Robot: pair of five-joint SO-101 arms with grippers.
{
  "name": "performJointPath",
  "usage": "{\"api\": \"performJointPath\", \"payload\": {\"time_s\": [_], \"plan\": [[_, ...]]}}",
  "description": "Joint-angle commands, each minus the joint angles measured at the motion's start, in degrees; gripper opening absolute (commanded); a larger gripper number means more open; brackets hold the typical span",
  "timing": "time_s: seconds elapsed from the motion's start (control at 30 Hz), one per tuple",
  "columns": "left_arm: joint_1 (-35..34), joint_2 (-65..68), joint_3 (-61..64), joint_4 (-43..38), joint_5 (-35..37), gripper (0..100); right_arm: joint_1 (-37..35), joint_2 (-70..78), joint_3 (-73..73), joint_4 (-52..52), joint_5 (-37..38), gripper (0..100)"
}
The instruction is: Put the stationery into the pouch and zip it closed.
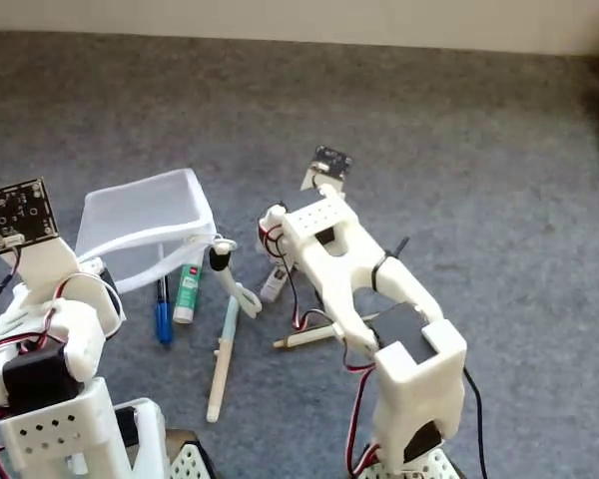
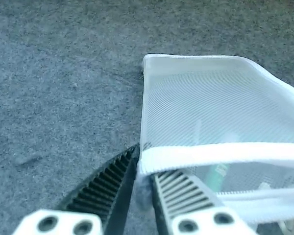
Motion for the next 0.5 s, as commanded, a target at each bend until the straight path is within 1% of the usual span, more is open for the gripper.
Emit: {"api": "performJointPath", "payload": {"time_s": [0.0,0.33,0.47], "plan": [[3.0,1.1,-0.7,-1.1,0.4,1,0.7,-9.2,-2.5,1.3,4.6,0.5],[10.0,1.5,-8.2,-0.7,0.3,1,1.2,-24.2,8.3,1.7,10.0,0.5],[13.3,4.4,-13.0,2.7,0.3,1,3.3,-30.9,12.1,1.7,10.4,0.5]]}}
